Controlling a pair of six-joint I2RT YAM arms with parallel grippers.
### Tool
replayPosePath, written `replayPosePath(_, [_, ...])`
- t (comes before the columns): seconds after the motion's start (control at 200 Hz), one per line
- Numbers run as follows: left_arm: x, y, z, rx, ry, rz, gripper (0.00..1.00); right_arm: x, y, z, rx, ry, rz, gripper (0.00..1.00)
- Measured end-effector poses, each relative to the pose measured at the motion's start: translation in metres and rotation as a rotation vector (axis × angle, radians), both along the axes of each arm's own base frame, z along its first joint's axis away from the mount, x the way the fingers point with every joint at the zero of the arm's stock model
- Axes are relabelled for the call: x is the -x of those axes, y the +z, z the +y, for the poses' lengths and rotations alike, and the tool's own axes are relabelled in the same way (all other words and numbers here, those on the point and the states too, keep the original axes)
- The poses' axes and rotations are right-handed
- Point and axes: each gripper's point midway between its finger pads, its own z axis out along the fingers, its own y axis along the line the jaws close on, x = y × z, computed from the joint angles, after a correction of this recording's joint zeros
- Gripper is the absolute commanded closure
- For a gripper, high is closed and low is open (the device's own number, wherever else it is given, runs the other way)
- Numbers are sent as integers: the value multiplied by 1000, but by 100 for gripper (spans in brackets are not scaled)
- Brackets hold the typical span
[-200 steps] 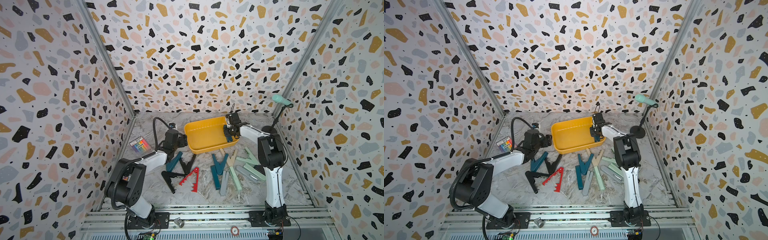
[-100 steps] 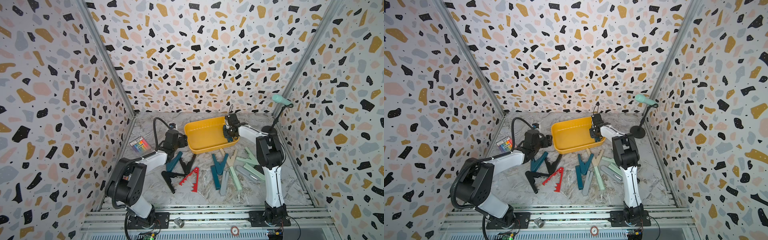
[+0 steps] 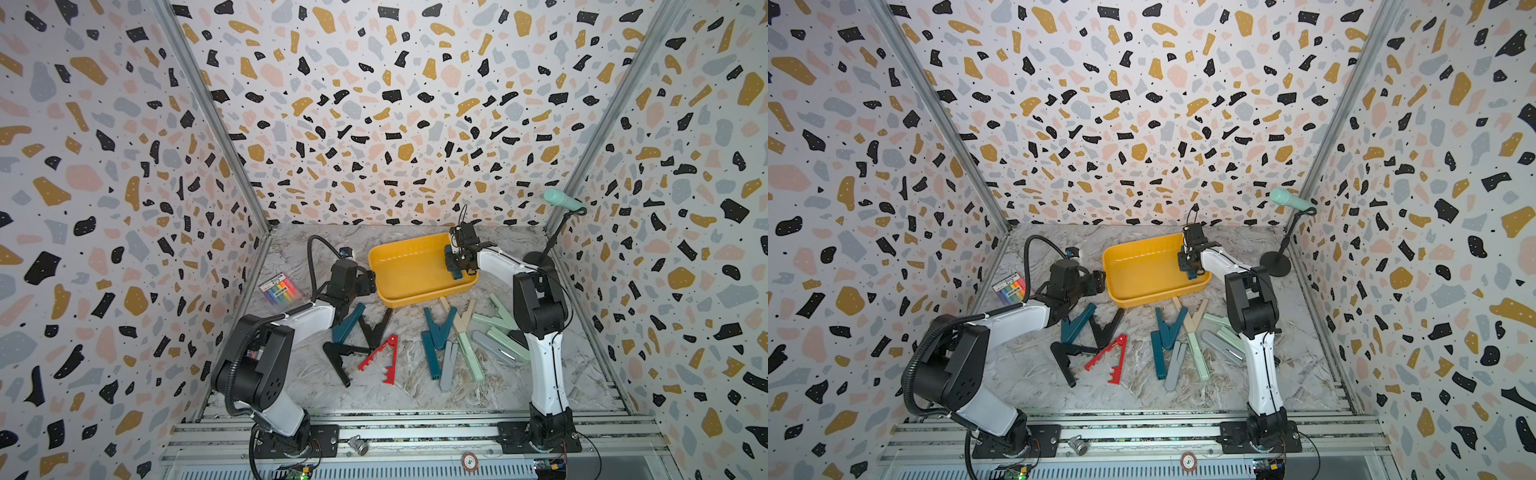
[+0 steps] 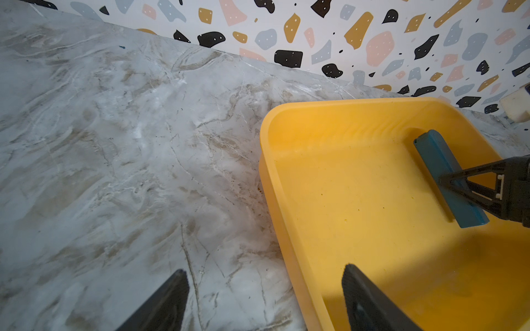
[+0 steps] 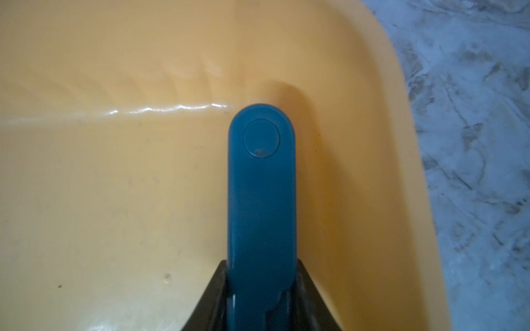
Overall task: Put the pruning pliers into the storage box
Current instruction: Place the pruning pliers in the storage box.
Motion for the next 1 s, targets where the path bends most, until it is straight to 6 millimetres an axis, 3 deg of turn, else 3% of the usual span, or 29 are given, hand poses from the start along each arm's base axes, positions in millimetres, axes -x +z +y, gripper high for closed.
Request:
replayPosePath(0.285, [0,0,0,1,-1,0,17,-7,0,-6,47,-21,-8,59])
replayPosePath(0.646, [1,-6,-4,12,-15,17,17,-8,-16,-3,82,-1,18,57])
replayPosePath(0.751, [1,-6,-4,14,-15,17,17,-8,-16,-3,80,1,19,46])
replayPosePath(0.916, [1,-6,-4,18,-15,19,17,-7,-16,0,61,10,24,47])
replayPosePath(0.956, [1,-6,-4,18,-15,20,17,-7,-15,2,54,12,25,56])
replayPosePath(0.996, [1,-7,-4,20,-14,21,17,-8,-15,3,45,15,26,70])
